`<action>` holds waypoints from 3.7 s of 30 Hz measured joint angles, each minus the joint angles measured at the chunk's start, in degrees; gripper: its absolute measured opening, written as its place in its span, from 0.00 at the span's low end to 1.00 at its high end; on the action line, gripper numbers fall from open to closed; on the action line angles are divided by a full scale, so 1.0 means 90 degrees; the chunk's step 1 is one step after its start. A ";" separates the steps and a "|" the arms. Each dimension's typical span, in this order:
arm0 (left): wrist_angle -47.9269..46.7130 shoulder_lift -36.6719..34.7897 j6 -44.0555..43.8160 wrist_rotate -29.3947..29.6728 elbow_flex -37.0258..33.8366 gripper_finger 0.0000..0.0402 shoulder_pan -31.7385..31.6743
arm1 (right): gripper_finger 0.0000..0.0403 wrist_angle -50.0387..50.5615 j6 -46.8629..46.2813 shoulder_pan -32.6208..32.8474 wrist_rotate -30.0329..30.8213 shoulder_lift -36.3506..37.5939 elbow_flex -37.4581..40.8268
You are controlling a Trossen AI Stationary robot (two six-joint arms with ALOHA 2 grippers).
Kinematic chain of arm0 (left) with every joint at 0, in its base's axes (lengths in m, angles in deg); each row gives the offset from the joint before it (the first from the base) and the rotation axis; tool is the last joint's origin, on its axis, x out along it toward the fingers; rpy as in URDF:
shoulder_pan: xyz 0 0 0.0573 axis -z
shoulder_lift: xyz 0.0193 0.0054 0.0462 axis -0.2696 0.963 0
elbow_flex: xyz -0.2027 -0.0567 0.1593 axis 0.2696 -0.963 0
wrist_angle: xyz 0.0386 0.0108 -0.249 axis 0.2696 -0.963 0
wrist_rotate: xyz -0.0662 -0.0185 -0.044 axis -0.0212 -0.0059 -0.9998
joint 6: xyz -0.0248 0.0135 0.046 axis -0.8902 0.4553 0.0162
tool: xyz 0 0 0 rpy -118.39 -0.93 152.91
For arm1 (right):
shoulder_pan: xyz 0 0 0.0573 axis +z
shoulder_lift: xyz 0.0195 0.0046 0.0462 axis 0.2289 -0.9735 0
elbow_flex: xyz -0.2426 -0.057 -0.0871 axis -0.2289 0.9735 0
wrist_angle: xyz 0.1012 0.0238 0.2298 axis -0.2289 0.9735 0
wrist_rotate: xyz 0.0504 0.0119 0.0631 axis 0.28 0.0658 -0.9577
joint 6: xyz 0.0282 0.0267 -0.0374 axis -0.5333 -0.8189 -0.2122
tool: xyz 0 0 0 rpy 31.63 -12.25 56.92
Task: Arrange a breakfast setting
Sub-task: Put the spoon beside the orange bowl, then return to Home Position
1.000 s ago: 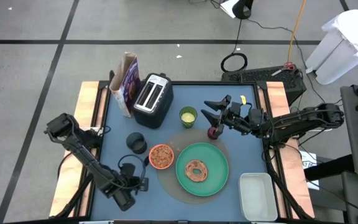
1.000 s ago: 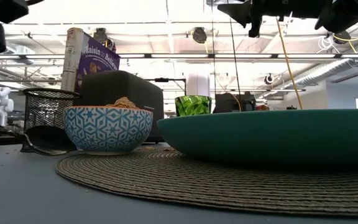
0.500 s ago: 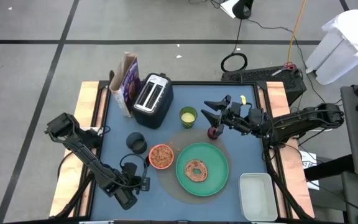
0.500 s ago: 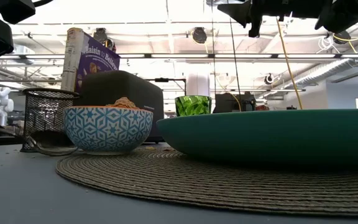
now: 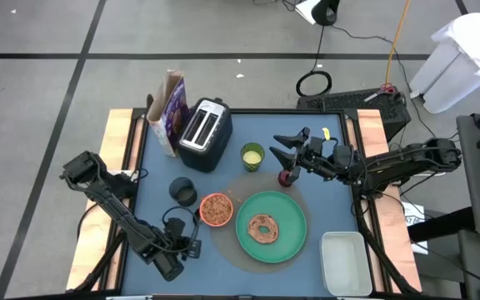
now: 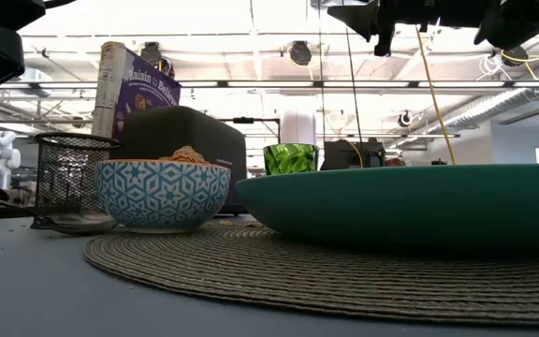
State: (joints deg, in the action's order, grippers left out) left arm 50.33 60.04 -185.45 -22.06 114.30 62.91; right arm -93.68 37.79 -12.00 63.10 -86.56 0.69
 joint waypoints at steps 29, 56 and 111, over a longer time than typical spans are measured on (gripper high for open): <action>0.0214 -0.0400 0.0925 -0.0183 0.0000 0.36 -0.0582 | 0.49 0.0109 0.0002 -0.0002 -0.0172 0.0308 0.0002; 0.0711 -0.5480 1.0293 0.2171 0.0010 0.36 -0.1705 | 0.49 0.5374 -0.0311 -0.0001 -0.0984 0.4618 0.0002; 0.4209 -1.0770 1.5901 0.2042 -0.4706 0.36 -0.2006 | 0.28 0.7054 0.0154 -0.0012 -0.1649 0.5246 0.0000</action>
State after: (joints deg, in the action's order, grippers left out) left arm 88.22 -36.89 -42.34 -3.67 71.95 44.85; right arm -30.20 39.17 -12.11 48.26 -39.35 0.69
